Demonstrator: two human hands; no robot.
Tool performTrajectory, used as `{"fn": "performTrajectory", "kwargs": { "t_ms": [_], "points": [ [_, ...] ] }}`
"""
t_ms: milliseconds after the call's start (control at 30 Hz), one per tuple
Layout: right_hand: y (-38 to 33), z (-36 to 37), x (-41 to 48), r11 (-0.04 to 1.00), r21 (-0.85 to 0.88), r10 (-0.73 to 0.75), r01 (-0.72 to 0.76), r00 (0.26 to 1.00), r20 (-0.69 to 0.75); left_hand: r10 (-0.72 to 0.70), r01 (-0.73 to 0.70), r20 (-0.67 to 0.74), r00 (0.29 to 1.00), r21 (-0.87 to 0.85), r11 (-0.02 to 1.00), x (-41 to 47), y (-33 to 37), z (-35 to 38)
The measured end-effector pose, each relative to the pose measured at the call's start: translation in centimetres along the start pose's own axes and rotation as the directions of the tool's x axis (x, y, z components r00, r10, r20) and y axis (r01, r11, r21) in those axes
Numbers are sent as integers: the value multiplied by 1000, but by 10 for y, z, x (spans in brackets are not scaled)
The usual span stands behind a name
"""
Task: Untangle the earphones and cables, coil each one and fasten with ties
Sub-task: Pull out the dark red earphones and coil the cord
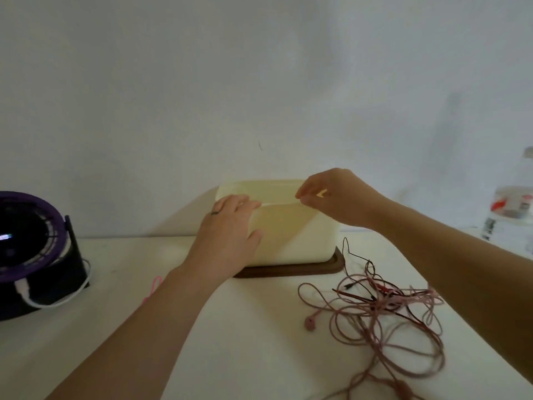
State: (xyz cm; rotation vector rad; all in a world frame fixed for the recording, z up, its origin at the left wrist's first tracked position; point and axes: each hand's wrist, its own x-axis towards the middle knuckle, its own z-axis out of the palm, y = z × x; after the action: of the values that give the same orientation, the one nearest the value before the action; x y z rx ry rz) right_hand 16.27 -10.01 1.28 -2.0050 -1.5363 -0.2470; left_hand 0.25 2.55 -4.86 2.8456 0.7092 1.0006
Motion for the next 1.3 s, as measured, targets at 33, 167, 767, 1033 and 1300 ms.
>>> {"fn": "performTrajectory", "kwargs": {
  "t_ms": [33,167,767,1033,1300],
  "points": [
    [0,-5,-9,1000,-5,-14,14,1000,15,17,-17,-46,999,0,1000,-1,5,-1],
    [21,-24,-42,993,-73,103,-91,978,179,168,-174,-53,984,-133,976,-12,42,2],
    [68,-4,-115,963,-86,269,-255,894,358,296,-281,516,804,-108,954,-72,113,33],
    [45,-62,-96,656,680,353,-327,930,106,104,-111,360,927,-2,994,-63,69,22],
    [-7,-109,-60,850,525,150,-48,976,-154,-20,-81,422,906,219,972,-60,58,18]
  ]
}}
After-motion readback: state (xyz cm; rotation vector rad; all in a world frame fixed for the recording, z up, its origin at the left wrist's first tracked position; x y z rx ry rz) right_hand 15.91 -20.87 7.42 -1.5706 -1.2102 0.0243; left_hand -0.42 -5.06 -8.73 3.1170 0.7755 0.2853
